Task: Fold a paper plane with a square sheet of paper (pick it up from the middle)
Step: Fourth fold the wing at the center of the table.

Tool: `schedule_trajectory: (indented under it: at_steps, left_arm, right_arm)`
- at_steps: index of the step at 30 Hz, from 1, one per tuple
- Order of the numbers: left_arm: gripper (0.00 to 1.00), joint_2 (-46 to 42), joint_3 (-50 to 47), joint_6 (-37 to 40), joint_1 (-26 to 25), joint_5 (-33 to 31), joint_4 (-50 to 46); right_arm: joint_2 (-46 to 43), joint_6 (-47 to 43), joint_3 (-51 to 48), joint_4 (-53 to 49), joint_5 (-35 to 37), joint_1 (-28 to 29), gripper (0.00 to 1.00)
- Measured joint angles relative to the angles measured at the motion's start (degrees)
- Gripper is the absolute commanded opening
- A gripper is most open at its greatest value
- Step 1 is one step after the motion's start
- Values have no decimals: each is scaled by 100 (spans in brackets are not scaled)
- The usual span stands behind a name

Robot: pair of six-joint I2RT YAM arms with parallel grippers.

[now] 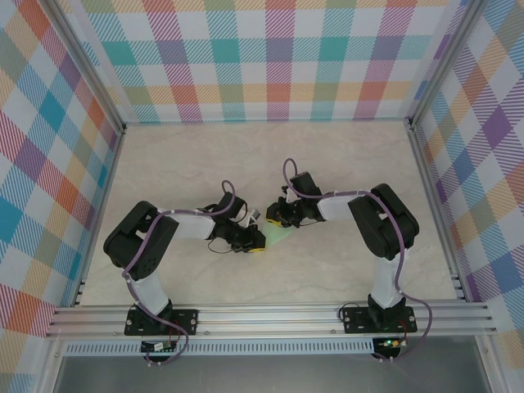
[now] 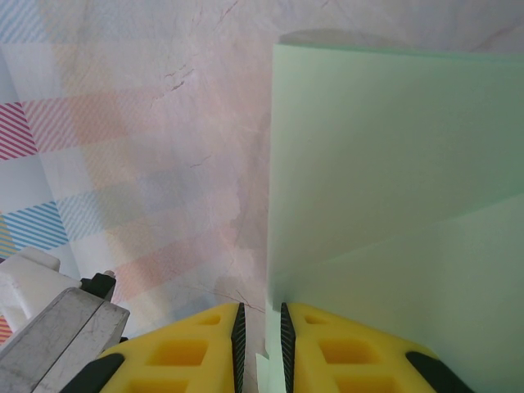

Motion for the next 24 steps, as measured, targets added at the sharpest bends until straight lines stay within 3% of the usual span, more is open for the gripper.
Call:
schedule_trajectory:
  at_steps: [15, 24]
  left_arm:
    - [10, -866, -459, -79, 28, -234, -295]
    - [13, -885, 109, -369, 111, -173, -96]
  right_arm:
    - [4, 0, -2, 7, -2, 0, 22]
    - [7, 2, -2, 11, -11, 0, 22]
